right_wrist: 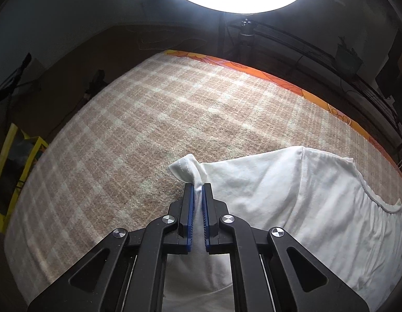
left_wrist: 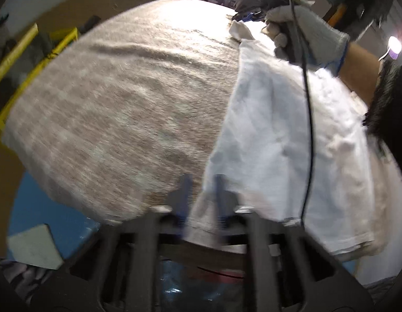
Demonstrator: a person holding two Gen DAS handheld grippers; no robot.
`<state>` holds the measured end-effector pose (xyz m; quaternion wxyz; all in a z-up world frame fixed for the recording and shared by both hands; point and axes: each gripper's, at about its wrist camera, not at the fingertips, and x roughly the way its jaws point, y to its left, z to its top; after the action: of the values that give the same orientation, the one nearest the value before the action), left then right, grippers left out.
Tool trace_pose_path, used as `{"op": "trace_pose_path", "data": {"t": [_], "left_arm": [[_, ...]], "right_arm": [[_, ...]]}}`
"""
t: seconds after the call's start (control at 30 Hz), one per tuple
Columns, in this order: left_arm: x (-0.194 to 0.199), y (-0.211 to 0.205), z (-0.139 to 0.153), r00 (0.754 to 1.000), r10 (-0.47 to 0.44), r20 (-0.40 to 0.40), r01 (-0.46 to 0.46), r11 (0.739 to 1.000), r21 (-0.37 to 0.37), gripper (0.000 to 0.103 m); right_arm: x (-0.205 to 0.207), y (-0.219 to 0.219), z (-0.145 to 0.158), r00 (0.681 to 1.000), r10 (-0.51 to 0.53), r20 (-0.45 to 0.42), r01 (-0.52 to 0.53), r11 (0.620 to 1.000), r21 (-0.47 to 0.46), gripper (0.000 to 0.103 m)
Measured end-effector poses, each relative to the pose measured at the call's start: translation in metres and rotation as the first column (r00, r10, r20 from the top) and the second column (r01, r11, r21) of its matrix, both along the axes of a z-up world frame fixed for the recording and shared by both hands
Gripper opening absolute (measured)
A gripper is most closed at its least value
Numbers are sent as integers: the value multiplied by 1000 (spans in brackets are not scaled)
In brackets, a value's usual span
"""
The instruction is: Fold small clothes
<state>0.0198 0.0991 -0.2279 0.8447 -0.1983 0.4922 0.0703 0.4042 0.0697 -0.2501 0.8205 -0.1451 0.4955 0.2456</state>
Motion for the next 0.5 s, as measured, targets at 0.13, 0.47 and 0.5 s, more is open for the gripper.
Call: {"op": "trace_pose_path", "data": {"t": [0.13,0.47,0.5], "left_arm": [[0,5,-1,1000,-1,8,2,997,-80,0],[-5,-13,36,990,-53,131,66,993,-100,0],[-6,-15,39,989,-59,139,74,992,-103,0]], "right_arm": [[3,-6,7,1000,-10,-3,10,999,35,5],[22,-67,44,994,-108,-6,107,976,190,5],[22,-74,46,993,-115,-2,113,974,195,5]]}}
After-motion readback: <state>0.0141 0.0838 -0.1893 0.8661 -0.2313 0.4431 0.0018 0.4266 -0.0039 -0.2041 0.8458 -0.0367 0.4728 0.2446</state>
